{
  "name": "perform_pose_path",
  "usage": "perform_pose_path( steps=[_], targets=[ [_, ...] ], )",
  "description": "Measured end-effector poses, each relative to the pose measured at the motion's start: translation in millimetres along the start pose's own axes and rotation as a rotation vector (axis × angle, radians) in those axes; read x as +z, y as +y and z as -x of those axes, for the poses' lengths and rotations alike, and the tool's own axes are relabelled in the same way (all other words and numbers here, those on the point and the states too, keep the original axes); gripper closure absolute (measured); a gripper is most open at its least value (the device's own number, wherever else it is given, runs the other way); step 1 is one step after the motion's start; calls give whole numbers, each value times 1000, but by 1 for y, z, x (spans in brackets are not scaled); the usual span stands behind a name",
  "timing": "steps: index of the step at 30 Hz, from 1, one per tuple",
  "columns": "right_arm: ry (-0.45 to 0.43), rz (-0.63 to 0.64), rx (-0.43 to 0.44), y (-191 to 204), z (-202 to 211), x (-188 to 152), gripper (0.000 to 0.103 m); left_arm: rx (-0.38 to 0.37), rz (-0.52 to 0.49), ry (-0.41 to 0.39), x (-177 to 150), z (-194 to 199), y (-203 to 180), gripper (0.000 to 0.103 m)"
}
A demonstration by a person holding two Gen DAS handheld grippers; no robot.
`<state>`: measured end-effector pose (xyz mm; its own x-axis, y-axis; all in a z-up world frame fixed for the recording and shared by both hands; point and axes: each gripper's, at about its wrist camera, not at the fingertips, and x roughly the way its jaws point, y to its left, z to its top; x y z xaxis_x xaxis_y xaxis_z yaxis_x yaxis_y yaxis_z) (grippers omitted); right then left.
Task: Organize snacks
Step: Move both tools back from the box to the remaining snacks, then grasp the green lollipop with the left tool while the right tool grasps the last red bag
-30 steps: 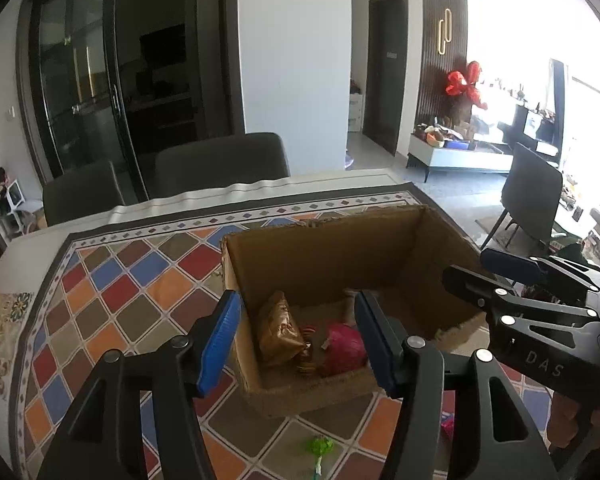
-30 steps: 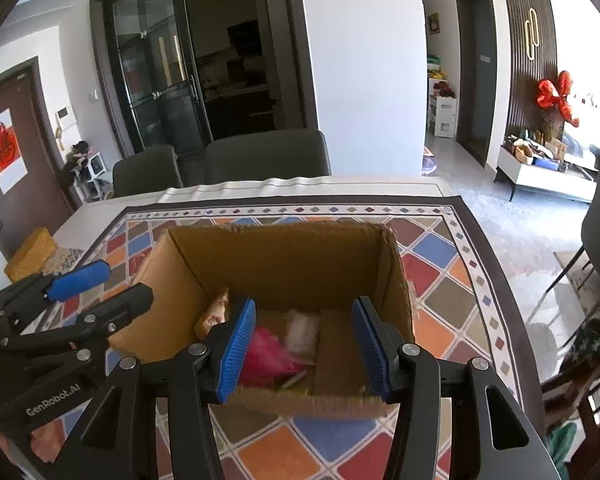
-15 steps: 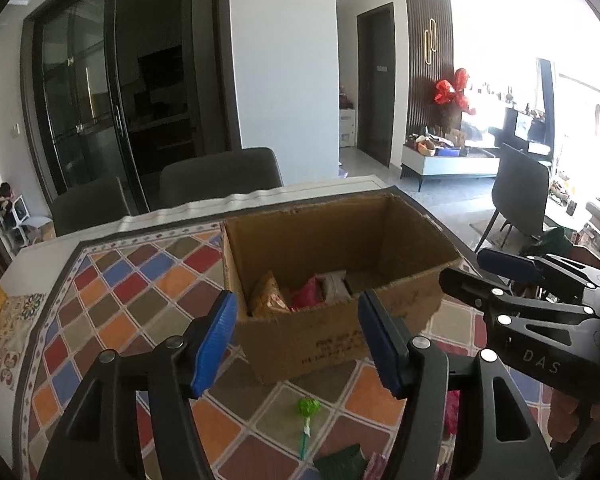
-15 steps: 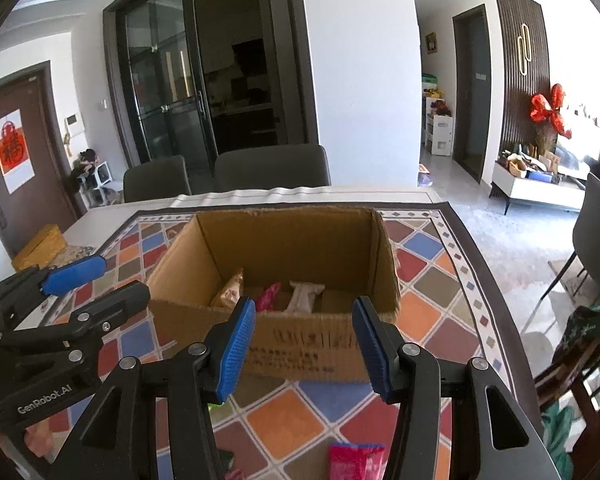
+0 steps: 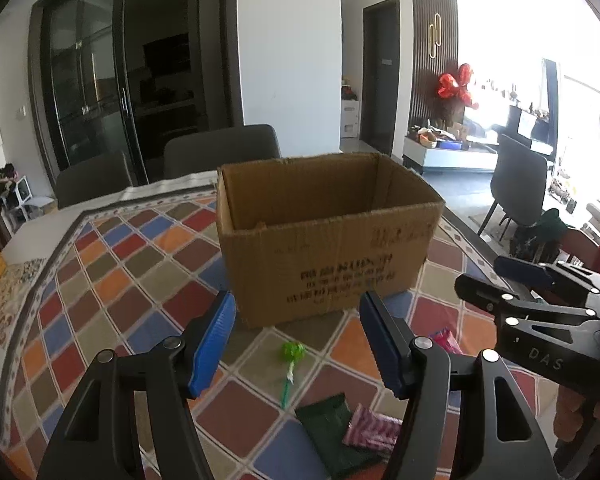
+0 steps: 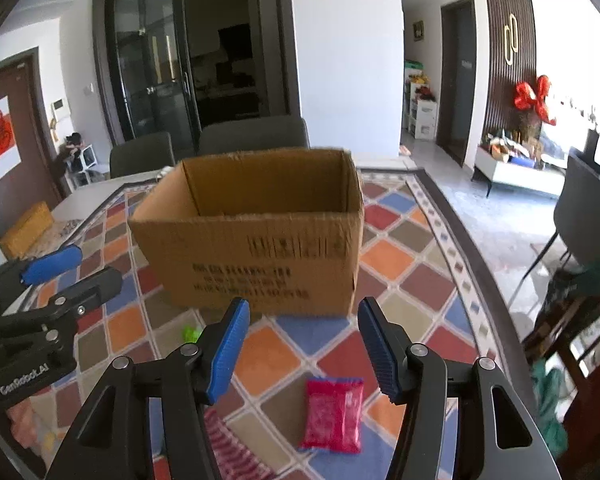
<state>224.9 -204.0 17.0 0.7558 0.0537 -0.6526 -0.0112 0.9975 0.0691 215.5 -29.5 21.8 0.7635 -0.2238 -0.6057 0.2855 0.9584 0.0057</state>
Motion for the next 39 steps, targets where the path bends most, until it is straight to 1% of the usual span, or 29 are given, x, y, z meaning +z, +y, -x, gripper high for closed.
perform_pose_path(
  steps=[3, 8, 10, 12, 15, 17, 22, 25, 30, 35, 39],
  targets=[
    [21, -3, 0, -1, 0, -13, 45, -2, 1, -6, -13, 4, -1, 39],
    [72, -22, -12, -5, -6, -39, 45, 25, -4, -40, -37, 9, -4, 39],
    [74, -36, -14, -6, -7, -48, 45, 32, -20, -41, -45, 9, -6, 39],
    [69, -25, -25, -5, -7, -56, 45, 35, -19, -41, -51, 9, -6, 39],
    [57, -9, -52, -5, -7, -66, 45, 72, -35, -59, -60, 8, -7, 39],
    [56, -2, -65, -5, -8, -72, 45, 71, -54, -53, -64, 6, -8, 39],
    [86, -30, -65, -8, -16, -81, 45, 85, -75, -33, -71, -10, -5, 39],
    [120, -55, -75, -11, -29, -85, 45, 85, -84, 0, -71, -26, -2, 39],
    [187, -104, -113, -21, -51, -90, 45, 39, -67, 70, -68, -58, 2, 40],
    [220, -103, -128, -24, -63, -91, 45, -14, -39, 137, -67, -86, 6, 44],
    [229, -100, -131, -22, -70, -91, 45, -24, -18, 170, -64, -102, 10, 51]
  ],
)
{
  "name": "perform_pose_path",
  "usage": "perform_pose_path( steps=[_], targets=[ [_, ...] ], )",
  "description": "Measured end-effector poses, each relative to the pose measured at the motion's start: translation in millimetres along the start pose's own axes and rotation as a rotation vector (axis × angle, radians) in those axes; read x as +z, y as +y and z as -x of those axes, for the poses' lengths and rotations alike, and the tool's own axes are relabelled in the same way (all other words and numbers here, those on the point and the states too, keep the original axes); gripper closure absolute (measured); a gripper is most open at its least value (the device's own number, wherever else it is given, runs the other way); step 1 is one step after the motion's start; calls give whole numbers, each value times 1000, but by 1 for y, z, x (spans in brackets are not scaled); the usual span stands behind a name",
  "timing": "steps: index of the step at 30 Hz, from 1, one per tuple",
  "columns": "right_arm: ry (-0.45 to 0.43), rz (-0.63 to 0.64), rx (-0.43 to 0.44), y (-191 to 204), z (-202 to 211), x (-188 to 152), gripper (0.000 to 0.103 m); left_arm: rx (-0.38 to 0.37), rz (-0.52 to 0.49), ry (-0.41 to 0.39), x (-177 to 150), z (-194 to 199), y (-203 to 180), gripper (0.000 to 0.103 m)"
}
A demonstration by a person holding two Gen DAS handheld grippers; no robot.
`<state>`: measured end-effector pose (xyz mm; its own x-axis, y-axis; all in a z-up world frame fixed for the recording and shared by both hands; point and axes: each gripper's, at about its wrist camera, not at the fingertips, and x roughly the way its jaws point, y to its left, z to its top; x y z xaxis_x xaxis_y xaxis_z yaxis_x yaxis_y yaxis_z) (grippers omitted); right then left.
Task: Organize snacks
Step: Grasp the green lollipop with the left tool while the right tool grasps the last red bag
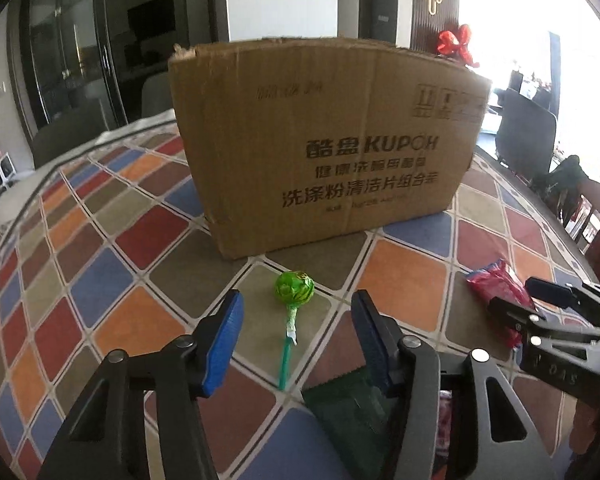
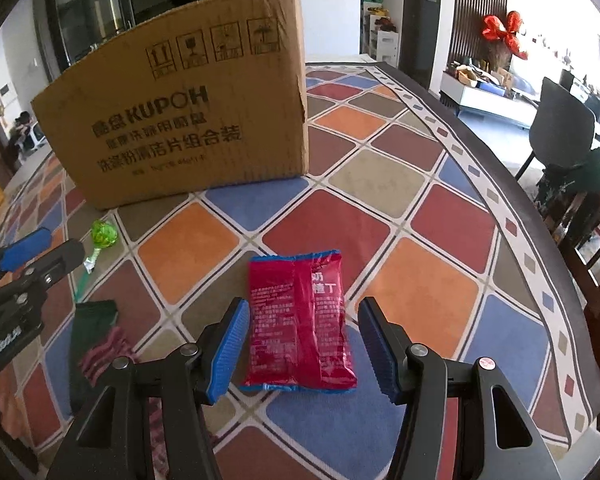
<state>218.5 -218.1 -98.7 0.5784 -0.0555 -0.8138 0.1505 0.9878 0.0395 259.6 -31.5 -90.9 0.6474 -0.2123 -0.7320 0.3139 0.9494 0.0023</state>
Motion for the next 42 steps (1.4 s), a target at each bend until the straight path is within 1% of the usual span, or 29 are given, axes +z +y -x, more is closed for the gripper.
perform_pose_path(
  steps=[5, 8, 10, 11, 12, 13, 15, 17, 28, 42],
  targets=[
    [30, 0, 3, 4, -10, 4, 45, -25, 23, 40, 6, -17, 3, 54],
    [29, 2, -4, 5, -12, 6, 45, -22, 17, 49, 9, -25, 2, 58],
    [27, 3, -9, 6, -12, 6, 46, -31, 15, 53, 11, -29, 0, 63],
    [28, 9, -12, 6, -12, 7, 47, -32, 14, 55, 12, -31, 0, 64],
    [27, 11, -10, 7, -12, 7, 50, -30, 8, 58, 13, -33, -1, 68],
    [27, 11, -10, 7, -12, 8, 51, -24, 2, 58, 13, -34, -2, 72],
    [27, 7, -9, 6, -12, 9, 56, -23, -4, 57, 14, -35, -2, 74],
    [26, 7, -8, 6, -12, 11, 58, -23, -2, 58, 14, -36, -2, 77],
    [4, 8, 10, 7, -6, 13, 59, -25, -11, 43, 15, -30, -4, 79],
    [-67, 30, 72, 15, 20, 25, 59, -34, -5, -18, 20, 18, -8, 79]
  ],
)
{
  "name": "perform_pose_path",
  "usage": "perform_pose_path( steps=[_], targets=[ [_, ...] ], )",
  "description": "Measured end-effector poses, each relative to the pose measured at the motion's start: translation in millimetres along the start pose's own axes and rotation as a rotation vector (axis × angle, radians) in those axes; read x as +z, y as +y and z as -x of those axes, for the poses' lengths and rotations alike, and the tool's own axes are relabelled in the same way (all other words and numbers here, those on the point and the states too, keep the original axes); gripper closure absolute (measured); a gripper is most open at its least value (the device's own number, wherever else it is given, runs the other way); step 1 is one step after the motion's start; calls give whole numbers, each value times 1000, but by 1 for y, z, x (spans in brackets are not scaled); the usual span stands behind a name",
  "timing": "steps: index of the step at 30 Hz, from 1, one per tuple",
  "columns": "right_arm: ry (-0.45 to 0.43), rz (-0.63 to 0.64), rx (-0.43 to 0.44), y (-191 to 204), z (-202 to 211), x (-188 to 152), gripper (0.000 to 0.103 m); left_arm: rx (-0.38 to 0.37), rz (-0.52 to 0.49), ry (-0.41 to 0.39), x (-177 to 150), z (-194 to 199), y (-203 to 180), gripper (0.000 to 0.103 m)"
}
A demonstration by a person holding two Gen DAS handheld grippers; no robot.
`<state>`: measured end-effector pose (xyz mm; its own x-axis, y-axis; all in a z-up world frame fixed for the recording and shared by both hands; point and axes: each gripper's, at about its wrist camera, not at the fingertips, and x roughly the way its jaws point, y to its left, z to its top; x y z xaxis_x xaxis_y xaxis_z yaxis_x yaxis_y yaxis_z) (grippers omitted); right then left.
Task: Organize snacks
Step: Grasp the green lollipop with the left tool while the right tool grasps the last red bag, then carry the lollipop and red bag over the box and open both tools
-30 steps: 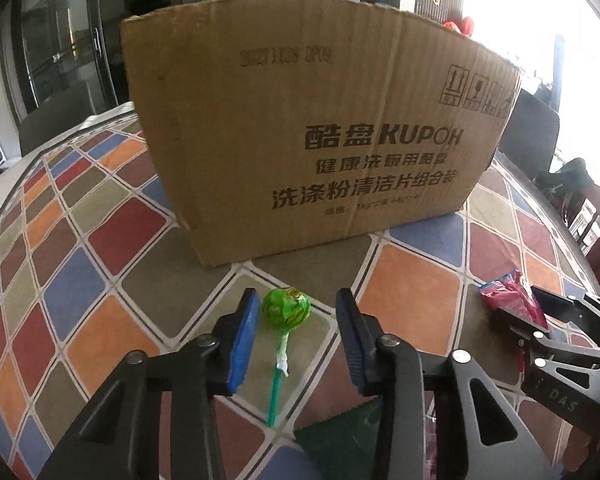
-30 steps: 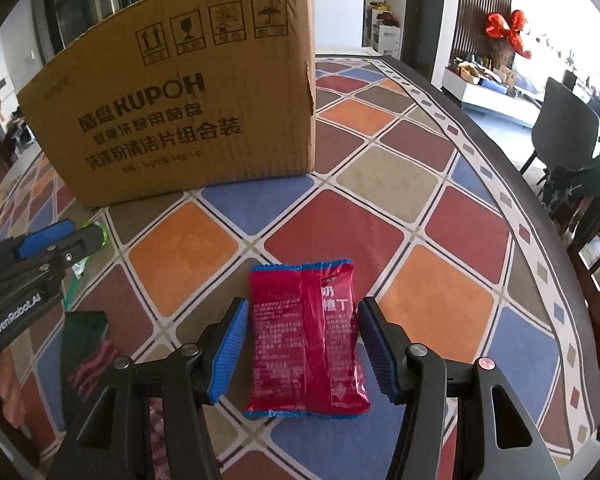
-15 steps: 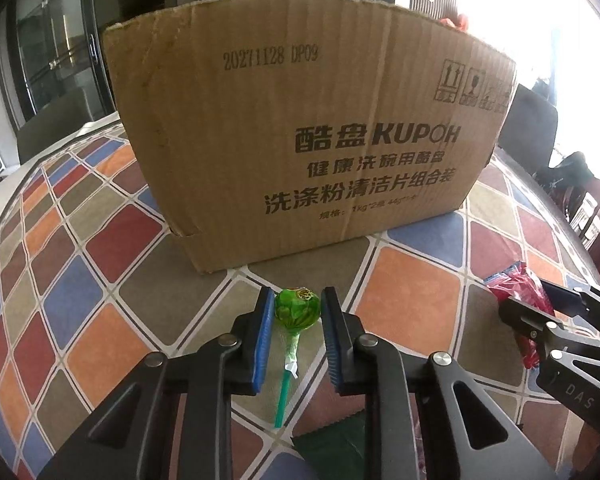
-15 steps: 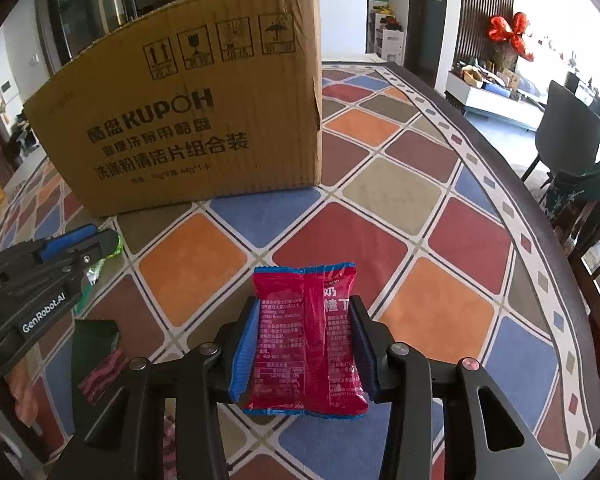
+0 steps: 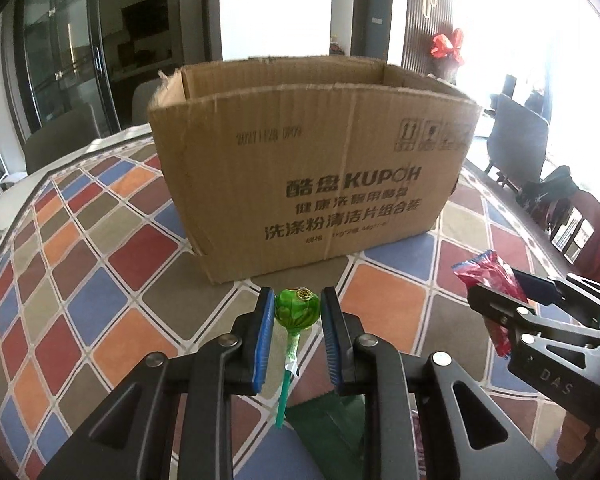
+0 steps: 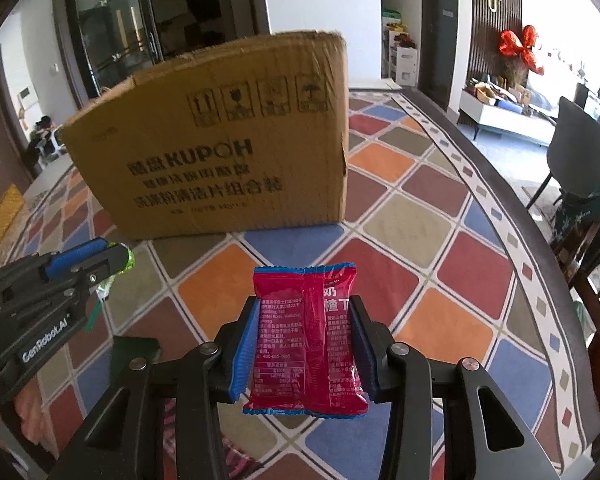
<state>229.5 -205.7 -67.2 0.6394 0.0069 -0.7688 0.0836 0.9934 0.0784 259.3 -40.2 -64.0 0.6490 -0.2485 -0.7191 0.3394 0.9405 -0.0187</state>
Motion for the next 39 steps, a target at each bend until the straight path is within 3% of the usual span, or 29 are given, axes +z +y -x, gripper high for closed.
perform_pose_path(
  steps=[23, 39],
  targets=[
    [-231, 62, 77, 12, 62, 54, 59, 26, 11, -199, 47, 74, 3, 79],
    [-322, 117, 137, 22, 71, 113, 59, 23, 3, -260, 108, 78, 19, 79]
  ],
)
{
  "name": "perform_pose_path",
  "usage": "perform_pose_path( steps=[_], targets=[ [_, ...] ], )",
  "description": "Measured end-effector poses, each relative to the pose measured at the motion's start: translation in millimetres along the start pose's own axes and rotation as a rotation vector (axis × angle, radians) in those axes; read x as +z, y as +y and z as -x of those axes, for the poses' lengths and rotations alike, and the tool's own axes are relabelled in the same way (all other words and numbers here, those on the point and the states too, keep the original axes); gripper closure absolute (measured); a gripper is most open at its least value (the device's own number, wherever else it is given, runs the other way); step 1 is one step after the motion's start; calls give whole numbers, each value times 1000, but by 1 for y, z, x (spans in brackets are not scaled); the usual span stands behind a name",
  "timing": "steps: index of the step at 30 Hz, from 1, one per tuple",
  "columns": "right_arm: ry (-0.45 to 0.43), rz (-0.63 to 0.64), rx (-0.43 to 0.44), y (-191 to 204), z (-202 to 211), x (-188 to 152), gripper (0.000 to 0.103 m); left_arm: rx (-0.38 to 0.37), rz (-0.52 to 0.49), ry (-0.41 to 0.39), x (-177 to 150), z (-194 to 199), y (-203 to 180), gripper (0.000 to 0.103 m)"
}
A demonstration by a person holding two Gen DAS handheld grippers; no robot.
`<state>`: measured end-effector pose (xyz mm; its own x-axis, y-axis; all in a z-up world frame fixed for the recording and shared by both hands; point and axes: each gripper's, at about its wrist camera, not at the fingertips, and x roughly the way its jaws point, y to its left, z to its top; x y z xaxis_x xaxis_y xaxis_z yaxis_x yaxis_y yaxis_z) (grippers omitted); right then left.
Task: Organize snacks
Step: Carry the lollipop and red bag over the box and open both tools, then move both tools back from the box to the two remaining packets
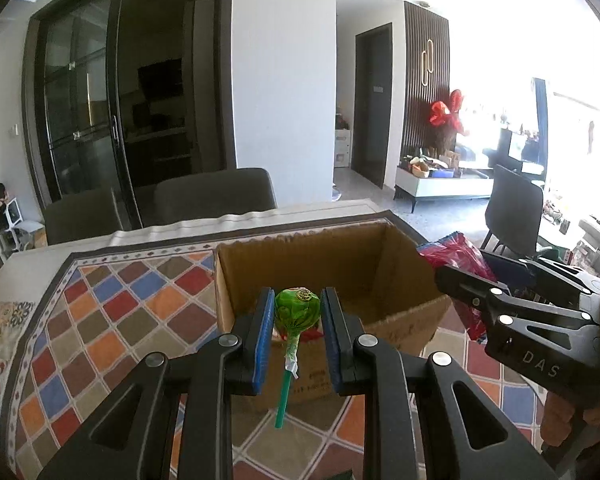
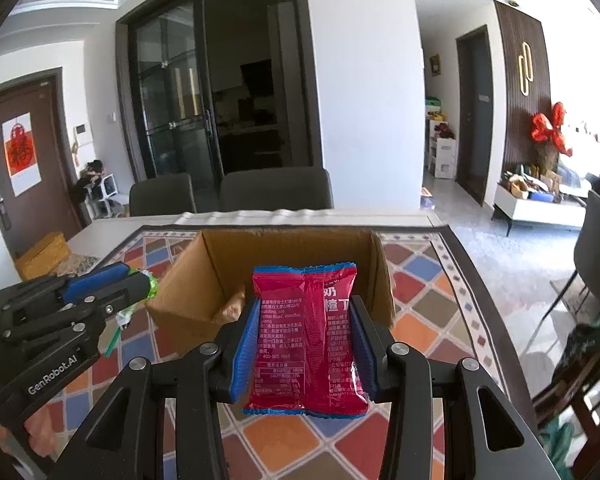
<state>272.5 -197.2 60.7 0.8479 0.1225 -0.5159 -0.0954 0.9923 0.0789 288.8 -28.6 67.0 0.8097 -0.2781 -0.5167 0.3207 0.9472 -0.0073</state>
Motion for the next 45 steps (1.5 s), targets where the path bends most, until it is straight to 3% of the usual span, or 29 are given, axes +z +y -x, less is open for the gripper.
perform_pose_path(
  steps=[9, 18, 23, 25, 27, 35, 45],
  targets=[
    [27, 4, 31, 1, -26, 31, 59, 10, -3, -10, 30, -23, 12, 79],
    [100, -6, 66, -4, -67, 50, 59, -41, 47, 37, 41, -60, 25, 79],
    [130, -5, 51, -7, -82, 47, 59, -24, 47, 84, 39, -79, 25, 77],
    [134, -7, 40, -9, -86, 45, 55, -2, 35, 77, 38, -77, 24, 65],
    [136, -14, 32, -9, -88, 43, 46, 21, 30, 68, 38, -72, 22, 60],
    [107, 34, 24, -7, -64, 28, 46, 81, 1, 64, 18, -38, 11, 57],
    [78, 70, 95, 5, -17, 1, 46, 75, 16, 77, -21, 2, -1, 53]
  ],
)
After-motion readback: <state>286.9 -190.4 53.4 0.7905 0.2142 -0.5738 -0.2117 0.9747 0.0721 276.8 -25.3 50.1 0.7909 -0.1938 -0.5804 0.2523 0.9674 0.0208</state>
